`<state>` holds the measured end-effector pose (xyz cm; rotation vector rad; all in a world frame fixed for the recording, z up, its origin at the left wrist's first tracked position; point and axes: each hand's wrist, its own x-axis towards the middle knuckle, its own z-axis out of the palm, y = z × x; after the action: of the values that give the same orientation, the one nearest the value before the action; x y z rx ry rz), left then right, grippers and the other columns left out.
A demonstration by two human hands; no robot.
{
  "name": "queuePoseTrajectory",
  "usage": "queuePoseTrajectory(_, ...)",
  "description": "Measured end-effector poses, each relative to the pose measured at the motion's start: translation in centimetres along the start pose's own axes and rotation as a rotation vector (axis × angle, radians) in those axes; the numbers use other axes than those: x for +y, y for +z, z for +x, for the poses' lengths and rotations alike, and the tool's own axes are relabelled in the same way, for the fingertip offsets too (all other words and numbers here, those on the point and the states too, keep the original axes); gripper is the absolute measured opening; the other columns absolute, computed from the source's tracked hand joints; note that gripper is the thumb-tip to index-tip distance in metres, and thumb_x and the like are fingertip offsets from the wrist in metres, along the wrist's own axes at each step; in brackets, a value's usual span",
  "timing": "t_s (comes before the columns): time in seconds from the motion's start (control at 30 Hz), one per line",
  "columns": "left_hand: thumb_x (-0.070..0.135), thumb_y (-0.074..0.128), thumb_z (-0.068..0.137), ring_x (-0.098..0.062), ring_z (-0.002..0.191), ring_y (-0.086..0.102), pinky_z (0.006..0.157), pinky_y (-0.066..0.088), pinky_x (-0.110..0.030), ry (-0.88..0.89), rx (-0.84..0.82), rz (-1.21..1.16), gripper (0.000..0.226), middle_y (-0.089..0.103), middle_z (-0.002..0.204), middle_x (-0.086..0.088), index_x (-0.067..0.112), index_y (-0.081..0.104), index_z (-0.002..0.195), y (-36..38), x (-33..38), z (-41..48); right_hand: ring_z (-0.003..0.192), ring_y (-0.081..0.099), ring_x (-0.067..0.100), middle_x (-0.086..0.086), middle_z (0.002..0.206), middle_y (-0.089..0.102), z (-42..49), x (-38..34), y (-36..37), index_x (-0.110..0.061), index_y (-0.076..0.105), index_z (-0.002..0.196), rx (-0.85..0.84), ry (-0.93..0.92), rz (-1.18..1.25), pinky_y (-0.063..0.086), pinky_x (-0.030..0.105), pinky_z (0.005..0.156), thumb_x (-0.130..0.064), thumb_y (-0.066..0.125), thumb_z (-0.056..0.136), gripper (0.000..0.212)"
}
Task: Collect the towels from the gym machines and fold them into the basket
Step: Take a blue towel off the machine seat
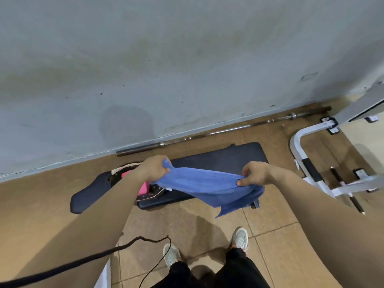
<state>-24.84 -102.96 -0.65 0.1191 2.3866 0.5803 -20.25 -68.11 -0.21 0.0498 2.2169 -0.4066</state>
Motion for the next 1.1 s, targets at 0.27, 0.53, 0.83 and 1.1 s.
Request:
queuePoseTrajectory(0.27,0.013,0.056,0.086,-0.022,0.088,0.064,0.075,0.050,-0.035,-0.047,-0.083,-0.007,0.016,0.072,0.099,-0.010,0.011,0.070,0.092,7.4,-1.7,5.8,0.076,0.061,0.019,-0.006,0.073,0.063,5.7,4.9,0.1,-0.024,0.062,0.071,-0.018,0.032,-0.104,0.045,0.031,0.065,-0.039,0.071,0.089,0.025)
queuePoseTrajectory(0.53,0.024,0.041,0.101,-0.026,0.078,0.056,0.066,0.045,-0.038,-0.159,0.275,-0.074,0.020,0.066,0.098,-0.012,0.017,0.053,0.116,17.7,-6.1,23.2,0.077,0.057,0.019,-0.002,0.081,0.060,25.7,9.8,1.6,-0.018,0.060,0.086,0.148,-0.016,-0.051,0.039,0.034,0.066,-0.050,0.066,0.090,0.034)
queuePoseTrajectory(0.83,0.027,0.037,0.103,-0.036,0.097,0.060,0.067,0.037,-0.037,-0.166,0.570,0.172,0.023,0.064,0.110,-0.011,0.017,0.053,0.117,25.1,-12.6,41.0,0.090,0.058,0.033,0.007,0.086,0.064,47.8,11.5,6.3,-0.016,0.062,0.082,0.448,-0.107,-0.230,0.042,0.035,0.072,-0.046,0.060,0.093,0.032)
queuePoseTrajectory(1.1,0.025,0.048,0.098,-0.037,0.120,0.048,0.088,0.044,-0.047,-0.133,0.752,0.165,0.041,0.050,0.135,-0.012,0.014,0.044,0.136,27.1,-13.5,41.5,0.124,0.047,0.036,0.014,0.130,0.055,50.1,11.5,10.3,-0.019,0.058,0.124,0.770,0.000,-0.310,0.039,0.046,0.099,-0.050,0.056,0.093,0.045)
